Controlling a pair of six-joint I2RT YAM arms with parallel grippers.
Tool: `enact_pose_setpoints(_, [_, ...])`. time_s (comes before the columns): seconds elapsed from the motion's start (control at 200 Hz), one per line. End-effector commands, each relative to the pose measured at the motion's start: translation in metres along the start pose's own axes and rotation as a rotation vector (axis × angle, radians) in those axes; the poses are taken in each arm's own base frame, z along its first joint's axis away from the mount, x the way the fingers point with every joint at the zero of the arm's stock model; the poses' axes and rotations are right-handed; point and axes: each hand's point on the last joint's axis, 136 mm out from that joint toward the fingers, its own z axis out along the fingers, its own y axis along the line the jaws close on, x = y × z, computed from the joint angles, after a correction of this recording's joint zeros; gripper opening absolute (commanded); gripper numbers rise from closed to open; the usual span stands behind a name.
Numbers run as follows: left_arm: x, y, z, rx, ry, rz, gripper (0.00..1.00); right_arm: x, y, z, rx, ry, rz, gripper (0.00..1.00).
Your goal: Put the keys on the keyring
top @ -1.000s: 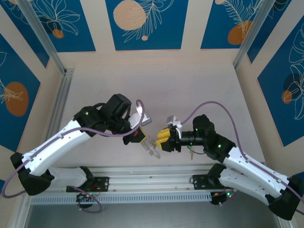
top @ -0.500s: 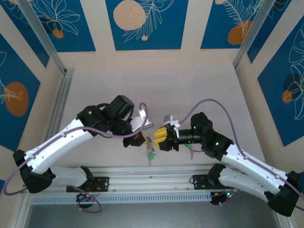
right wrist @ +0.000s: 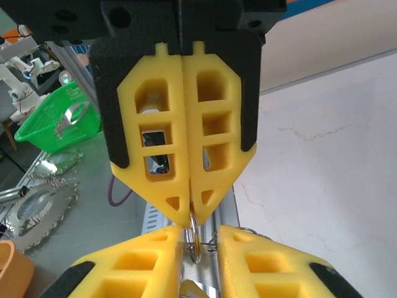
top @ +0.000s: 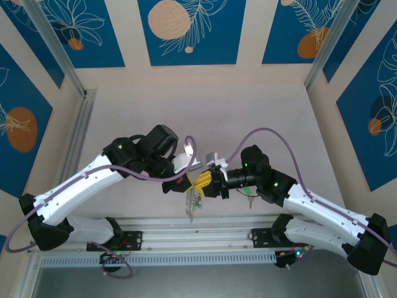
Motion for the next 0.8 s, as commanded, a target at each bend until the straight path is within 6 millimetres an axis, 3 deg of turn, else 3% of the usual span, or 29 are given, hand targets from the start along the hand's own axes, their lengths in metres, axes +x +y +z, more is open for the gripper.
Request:
enact_pose_setpoints(0.0, [-0.004,-0.013,-0.004,0.043,-0.001,0.040,0.00,-0.017,0.008,0.000,-0.031,-0.035,-0.043,0.15])
enact_pose_setpoints(0.16, [-0.005,-0.013,-0.005,0.037,-0.007,0.042,0.00,-0.013,0.005,0.003,-0.025,-0.012,-0.028,0.00])
enact_pose_setpoints(0.37, [-0.011,-0.017,-0.009,0.042,-0.059,0.044,0.00,-0.015,0.000,0.000,0.013,-0.033,-0.029,0.00])
enact_pose_setpoints(0.505, [-0.013,-0.018,-0.013,0.029,-0.121,0.046,0.47,-0.025,-0.004,-0.011,0.053,-0.113,-0.017,0.00])
enact_pose_setpoints(0.55, [-0.013,-0.018,-0.015,0.019,-0.148,0.046,0.58,-0.029,-0.005,-0.015,0.058,-0.146,-0.004,0.00])
enact_pose_setpoints(0.62, [-0.014,-0.017,-0.018,0.004,-0.189,0.044,0.62,-0.035,-0.004,-0.023,0.061,-0.200,0.013,0.00])
enact_pose_setpoints(0.79, [-0.021,-0.014,-0.020,-0.015,-0.310,0.043,0.60,-0.041,-0.001,-0.032,0.057,-0.298,0.023,0.00])
